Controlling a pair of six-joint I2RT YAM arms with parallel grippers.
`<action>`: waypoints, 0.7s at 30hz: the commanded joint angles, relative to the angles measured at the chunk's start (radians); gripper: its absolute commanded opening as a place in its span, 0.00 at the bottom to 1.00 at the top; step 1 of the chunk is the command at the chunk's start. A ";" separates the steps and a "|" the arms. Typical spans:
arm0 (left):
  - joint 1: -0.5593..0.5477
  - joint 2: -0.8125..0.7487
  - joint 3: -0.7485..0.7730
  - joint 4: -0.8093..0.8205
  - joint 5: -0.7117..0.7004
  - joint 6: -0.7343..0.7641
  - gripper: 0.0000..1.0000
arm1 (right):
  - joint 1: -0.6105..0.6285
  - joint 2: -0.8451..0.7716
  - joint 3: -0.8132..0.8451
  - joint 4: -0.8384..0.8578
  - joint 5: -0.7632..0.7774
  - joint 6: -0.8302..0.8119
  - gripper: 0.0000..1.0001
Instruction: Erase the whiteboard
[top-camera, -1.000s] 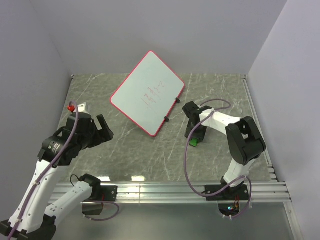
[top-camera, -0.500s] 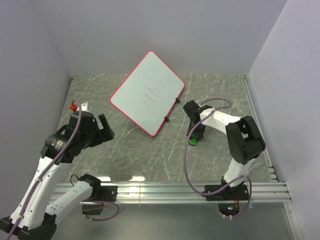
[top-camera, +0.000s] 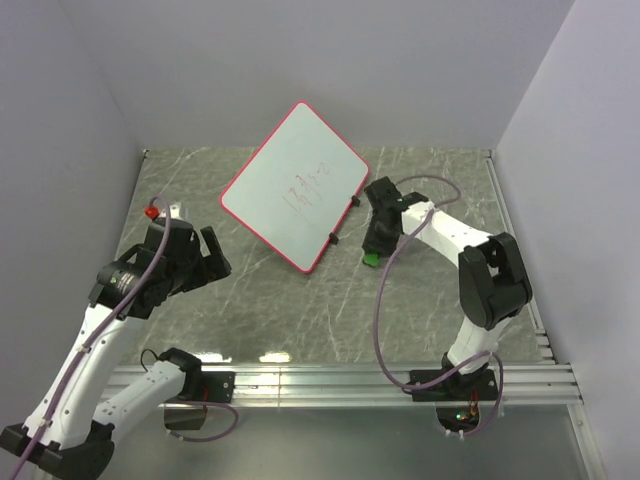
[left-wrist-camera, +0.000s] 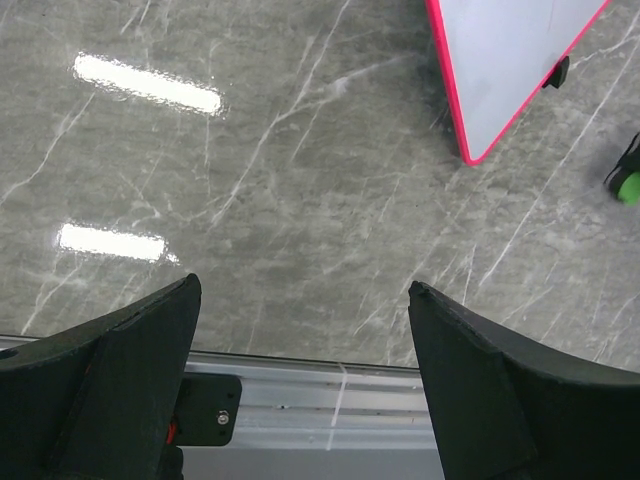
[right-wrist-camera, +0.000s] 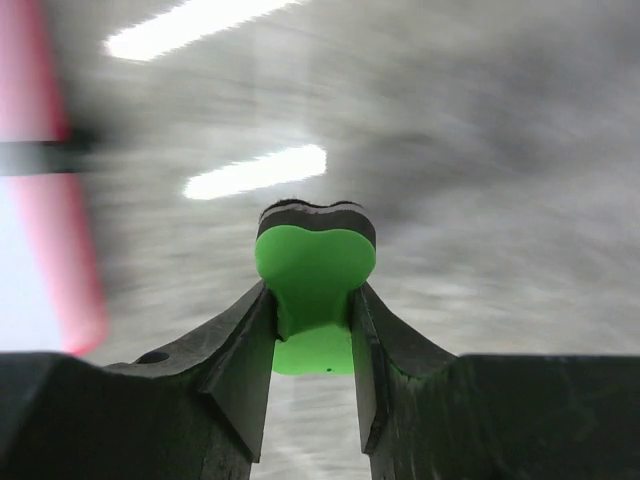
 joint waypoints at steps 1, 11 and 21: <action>-0.003 0.017 0.052 0.011 -0.025 0.001 0.91 | 0.016 -0.063 0.119 0.124 -0.188 -0.002 0.00; -0.003 -0.060 -0.124 0.420 -0.078 0.053 0.94 | 0.113 0.243 0.678 0.078 -0.321 0.007 0.00; 0.023 -0.014 -0.329 1.103 -0.033 0.221 0.89 | 0.121 0.357 0.851 0.053 -0.378 0.013 0.00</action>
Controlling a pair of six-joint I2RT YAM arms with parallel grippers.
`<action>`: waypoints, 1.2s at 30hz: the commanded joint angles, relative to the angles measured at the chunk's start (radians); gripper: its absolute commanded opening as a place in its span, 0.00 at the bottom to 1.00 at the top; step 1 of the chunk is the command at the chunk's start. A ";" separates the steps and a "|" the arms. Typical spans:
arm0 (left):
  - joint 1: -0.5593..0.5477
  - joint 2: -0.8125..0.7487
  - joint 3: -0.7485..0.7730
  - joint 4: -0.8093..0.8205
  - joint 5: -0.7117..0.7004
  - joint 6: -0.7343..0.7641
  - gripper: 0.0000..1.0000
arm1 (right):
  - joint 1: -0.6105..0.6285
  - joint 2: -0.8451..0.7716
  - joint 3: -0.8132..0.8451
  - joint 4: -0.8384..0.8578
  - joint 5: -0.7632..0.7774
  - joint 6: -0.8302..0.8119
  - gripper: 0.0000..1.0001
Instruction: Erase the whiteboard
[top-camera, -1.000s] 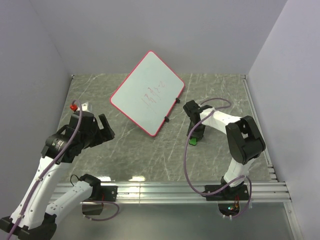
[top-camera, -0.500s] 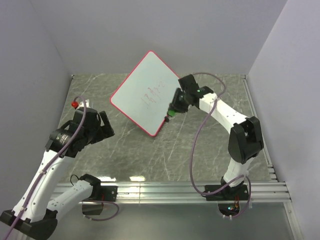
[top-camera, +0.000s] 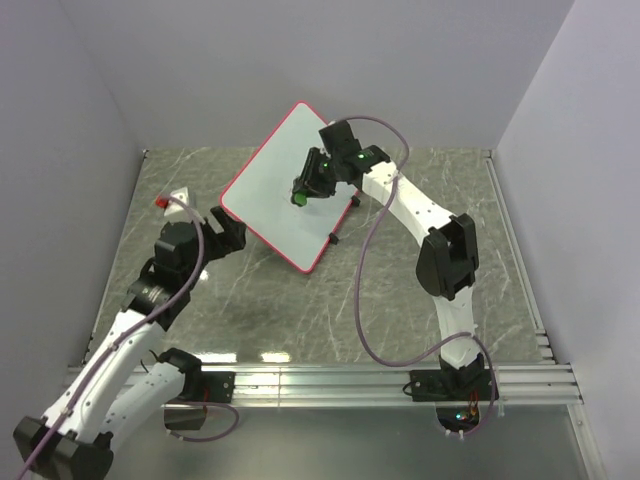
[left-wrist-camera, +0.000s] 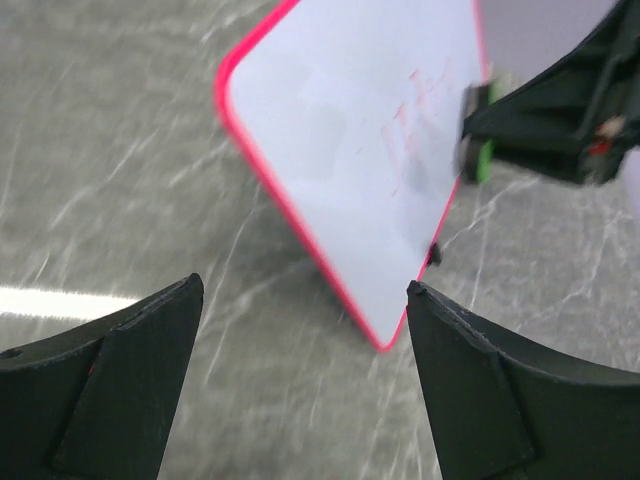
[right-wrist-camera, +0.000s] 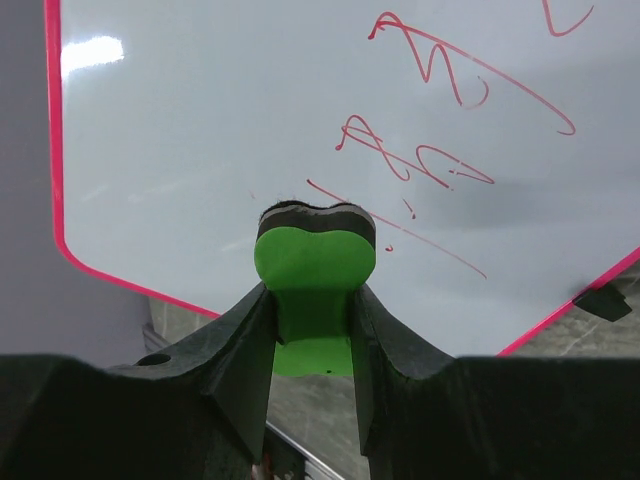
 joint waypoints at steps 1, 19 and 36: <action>0.039 0.098 0.071 0.303 0.084 0.133 0.89 | -0.004 0.004 0.052 -0.022 -0.050 0.000 0.00; 0.338 0.479 0.271 0.535 0.605 0.130 0.89 | -0.039 0.033 0.180 -0.107 -0.096 -0.047 0.00; 0.453 0.659 0.217 0.570 0.891 0.060 0.69 | -0.049 -0.004 0.144 -0.153 -0.070 -0.136 0.00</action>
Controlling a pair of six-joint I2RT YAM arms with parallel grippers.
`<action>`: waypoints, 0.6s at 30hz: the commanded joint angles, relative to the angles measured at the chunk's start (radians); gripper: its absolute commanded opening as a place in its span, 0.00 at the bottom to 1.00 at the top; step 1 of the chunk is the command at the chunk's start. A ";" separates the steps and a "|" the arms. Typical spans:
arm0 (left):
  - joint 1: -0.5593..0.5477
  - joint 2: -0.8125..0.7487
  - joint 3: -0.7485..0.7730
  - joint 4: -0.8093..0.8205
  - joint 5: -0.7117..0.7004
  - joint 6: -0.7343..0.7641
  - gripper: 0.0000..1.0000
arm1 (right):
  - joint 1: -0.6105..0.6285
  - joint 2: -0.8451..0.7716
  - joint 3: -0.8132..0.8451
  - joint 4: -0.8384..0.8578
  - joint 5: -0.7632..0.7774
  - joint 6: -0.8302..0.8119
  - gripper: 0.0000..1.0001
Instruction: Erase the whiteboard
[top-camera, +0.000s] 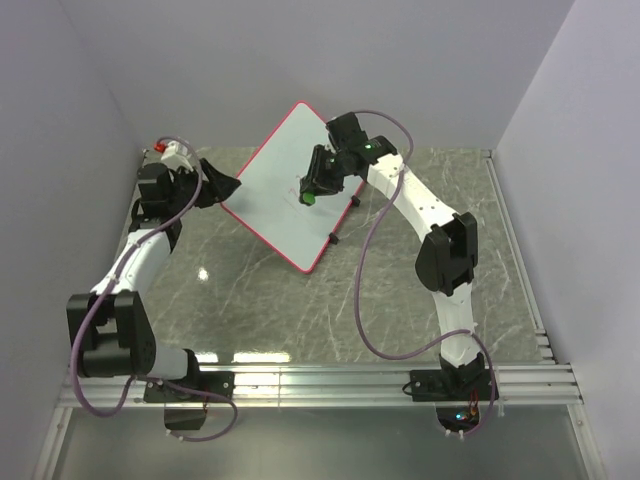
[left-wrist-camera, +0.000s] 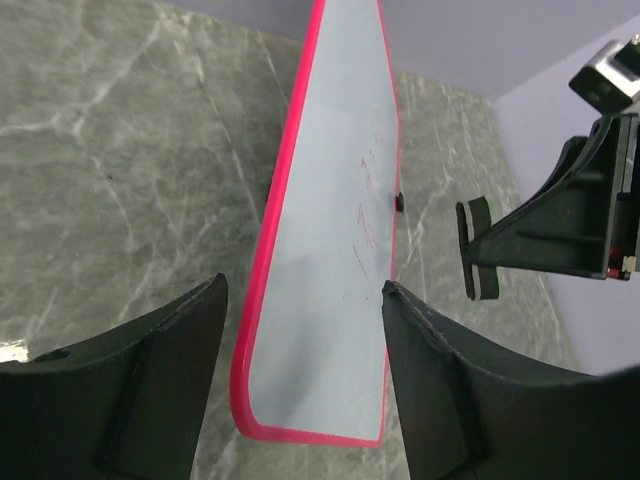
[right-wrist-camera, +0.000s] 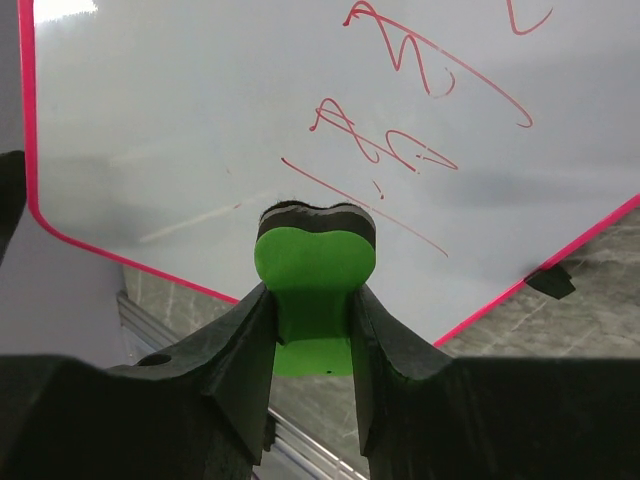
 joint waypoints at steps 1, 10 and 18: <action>0.006 0.040 0.004 0.092 0.139 -0.015 0.69 | -0.005 -0.037 0.032 -0.005 0.004 -0.022 0.00; 0.006 0.159 0.044 0.106 0.222 0.006 0.52 | -0.003 -0.004 0.063 0.019 0.021 0.015 0.00; 0.006 0.204 0.068 0.074 0.252 0.037 0.28 | 0.021 0.078 0.109 0.113 0.093 0.070 0.00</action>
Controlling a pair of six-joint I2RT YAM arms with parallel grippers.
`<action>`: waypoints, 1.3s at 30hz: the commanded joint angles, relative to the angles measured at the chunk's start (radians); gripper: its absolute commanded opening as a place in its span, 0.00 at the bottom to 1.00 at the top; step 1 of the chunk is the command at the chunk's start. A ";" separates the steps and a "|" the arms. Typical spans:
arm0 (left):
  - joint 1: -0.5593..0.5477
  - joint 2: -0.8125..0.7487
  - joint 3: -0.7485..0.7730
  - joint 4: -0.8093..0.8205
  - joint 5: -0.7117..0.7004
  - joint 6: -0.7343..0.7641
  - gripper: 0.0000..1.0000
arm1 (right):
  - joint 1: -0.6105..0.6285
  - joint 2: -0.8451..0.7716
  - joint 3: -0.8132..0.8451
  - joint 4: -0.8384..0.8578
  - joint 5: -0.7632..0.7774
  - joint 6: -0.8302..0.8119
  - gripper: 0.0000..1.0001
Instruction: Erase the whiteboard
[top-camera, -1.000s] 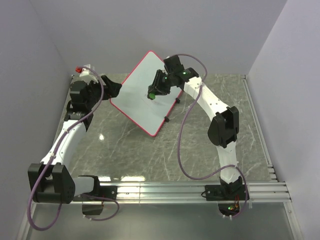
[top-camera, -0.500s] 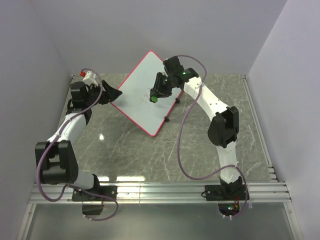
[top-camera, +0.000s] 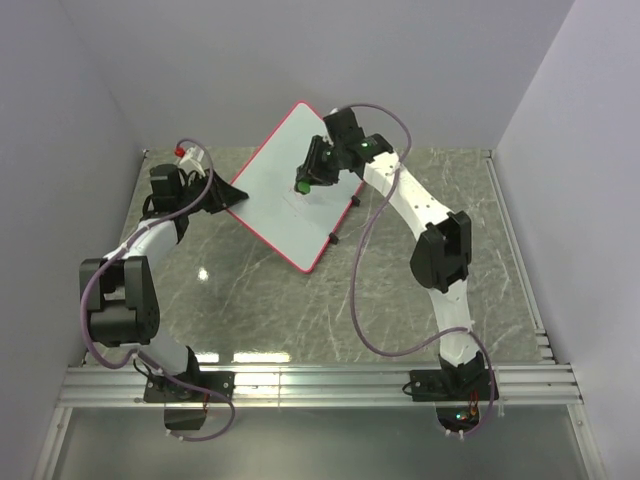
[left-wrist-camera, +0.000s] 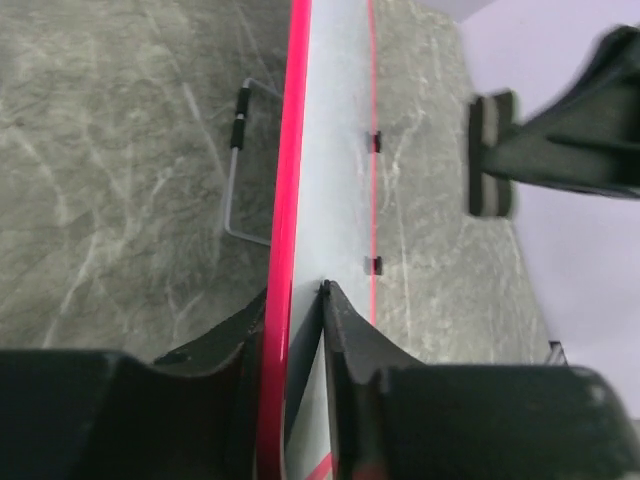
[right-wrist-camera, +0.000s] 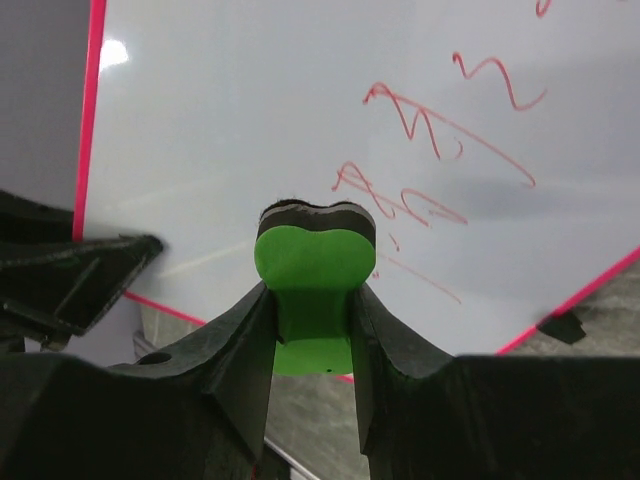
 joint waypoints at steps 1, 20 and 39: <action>0.003 0.012 0.053 0.005 0.043 0.049 0.25 | 0.021 0.066 0.057 0.083 0.053 0.046 0.00; -0.052 0.020 0.025 -0.052 0.029 0.092 0.06 | 0.158 0.213 0.163 0.123 0.231 0.151 0.00; -0.057 0.022 0.065 -0.080 0.046 0.091 0.02 | 0.149 0.118 -0.412 0.184 0.196 0.172 0.00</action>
